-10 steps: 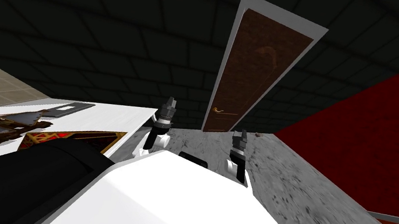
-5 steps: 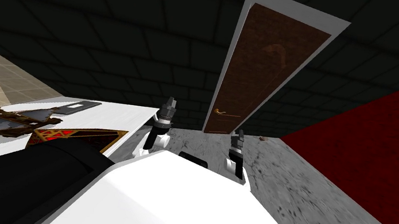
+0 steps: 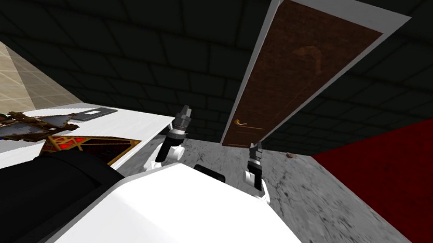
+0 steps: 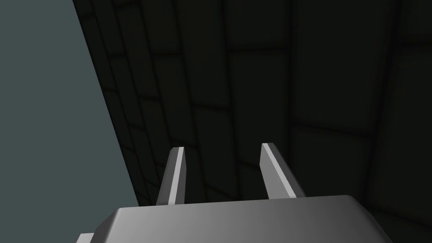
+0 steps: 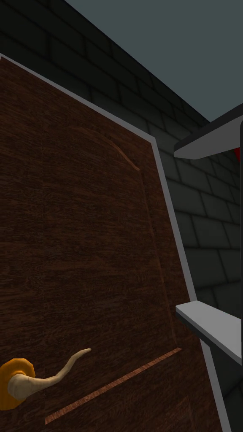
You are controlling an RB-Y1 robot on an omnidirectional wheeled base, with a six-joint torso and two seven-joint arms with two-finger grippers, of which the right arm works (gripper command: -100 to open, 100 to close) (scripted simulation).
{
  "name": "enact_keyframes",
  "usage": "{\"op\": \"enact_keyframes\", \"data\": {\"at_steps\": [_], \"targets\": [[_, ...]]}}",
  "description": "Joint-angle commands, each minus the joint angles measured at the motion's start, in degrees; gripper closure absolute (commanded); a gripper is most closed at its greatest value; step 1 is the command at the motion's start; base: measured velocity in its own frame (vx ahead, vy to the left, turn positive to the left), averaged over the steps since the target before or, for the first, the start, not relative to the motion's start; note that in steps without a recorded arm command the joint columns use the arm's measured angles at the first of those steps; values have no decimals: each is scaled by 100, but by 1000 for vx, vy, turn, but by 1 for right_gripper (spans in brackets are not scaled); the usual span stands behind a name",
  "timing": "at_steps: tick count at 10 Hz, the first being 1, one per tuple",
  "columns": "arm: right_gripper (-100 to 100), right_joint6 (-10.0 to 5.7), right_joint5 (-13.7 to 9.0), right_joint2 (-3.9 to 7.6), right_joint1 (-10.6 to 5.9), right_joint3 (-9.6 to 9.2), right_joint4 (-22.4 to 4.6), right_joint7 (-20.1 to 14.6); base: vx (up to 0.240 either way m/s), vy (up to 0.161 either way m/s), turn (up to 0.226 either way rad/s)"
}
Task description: Pull the door open
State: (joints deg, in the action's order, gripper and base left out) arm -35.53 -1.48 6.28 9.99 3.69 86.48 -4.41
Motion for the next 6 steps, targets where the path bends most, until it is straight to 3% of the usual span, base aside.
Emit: {"op": "enact_keyframes", "data": {"at_steps": [1, 2, 3, 6], "targets": [[-100, -49, -11, 48, -160, 24, -286, 4, 42, -26, 106], [-100, -49, -11, 48, -160, 24, -368, 4, 34, -25, 61], [-100, -74, -19, 87, -290, 43, -580, 9, 40, -32, 120], [-100, -99, -27, 125, -419, 61, -896, 14, 43, -32, 79]]}}
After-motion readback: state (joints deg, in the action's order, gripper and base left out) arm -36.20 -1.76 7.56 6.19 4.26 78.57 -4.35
